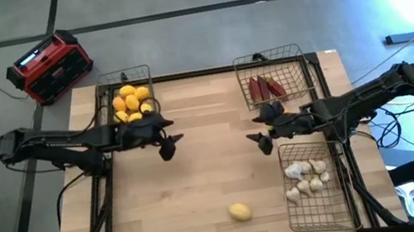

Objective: Sort produce into baskets
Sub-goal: Put the yellow lemon into the top left wire basket

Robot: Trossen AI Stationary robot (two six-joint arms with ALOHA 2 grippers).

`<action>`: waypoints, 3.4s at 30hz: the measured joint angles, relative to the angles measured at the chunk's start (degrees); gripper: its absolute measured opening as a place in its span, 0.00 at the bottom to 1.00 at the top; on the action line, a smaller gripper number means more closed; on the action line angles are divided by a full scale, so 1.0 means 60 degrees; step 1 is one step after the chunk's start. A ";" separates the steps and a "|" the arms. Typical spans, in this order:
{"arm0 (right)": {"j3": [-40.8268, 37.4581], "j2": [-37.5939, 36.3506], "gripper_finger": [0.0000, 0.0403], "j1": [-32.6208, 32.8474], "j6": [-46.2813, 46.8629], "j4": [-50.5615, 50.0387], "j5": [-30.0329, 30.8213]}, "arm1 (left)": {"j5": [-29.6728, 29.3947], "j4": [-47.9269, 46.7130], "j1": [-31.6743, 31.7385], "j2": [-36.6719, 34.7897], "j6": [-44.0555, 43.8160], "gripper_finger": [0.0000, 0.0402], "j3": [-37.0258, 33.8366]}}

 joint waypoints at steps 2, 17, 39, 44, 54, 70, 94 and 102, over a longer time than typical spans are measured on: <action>-0.0001 -0.0048 0.79 0.0000 0.0199 -0.0655 -0.0132 | -0.0010 0.0512 -0.0250 -0.0001 -0.0001 0.76 -0.0134; -0.0005 -0.0061 0.79 0.0000 0.3998 -0.4882 0.0195 | -0.0036 0.1705 -0.0964 0.0004 -0.0106 0.76 -0.0355; -0.1743 -0.0058 0.79 -0.1640 0.6147 -0.4783 0.1056 | -0.0050 0.1873 -0.0956 0.0000 -0.0251 0.76 -0.0359; -0.2223 -0.0010 0.79 -0.2195 0.5647 -0.3650 0.0894 | -0.0086 0.1873 -0.0956 0.0004 -0.0237 0.76 -0.0359; -0.2558 0.0692 0.79 -0.2645 0.5450 -0.2992 0.0884 | -0.0122 0.1825 -0.0956 0.0001 -0.0174 0.76 -0.0361; -0.2555 0.1995 0.73 -0.2645 0.5220 -0.2277 0.0925 | -0.0229 0.1847 -0.0956 0.0004 0.0004 0.76 -0.0362; -0.1871 0.2051 0.47 -0.0893 0.0487 0.3025 -0.0693 | 0.0047 0.1851 -0.0956 0.0000 -0.0182 0.76 -0.0362; -0.1365 0.2076 0.49 -0.0038 -0.1615 0.4168 0.0216 | 0.0362 0.1945 -0.0971 0.0000 -0.0783 0.76 -0.0362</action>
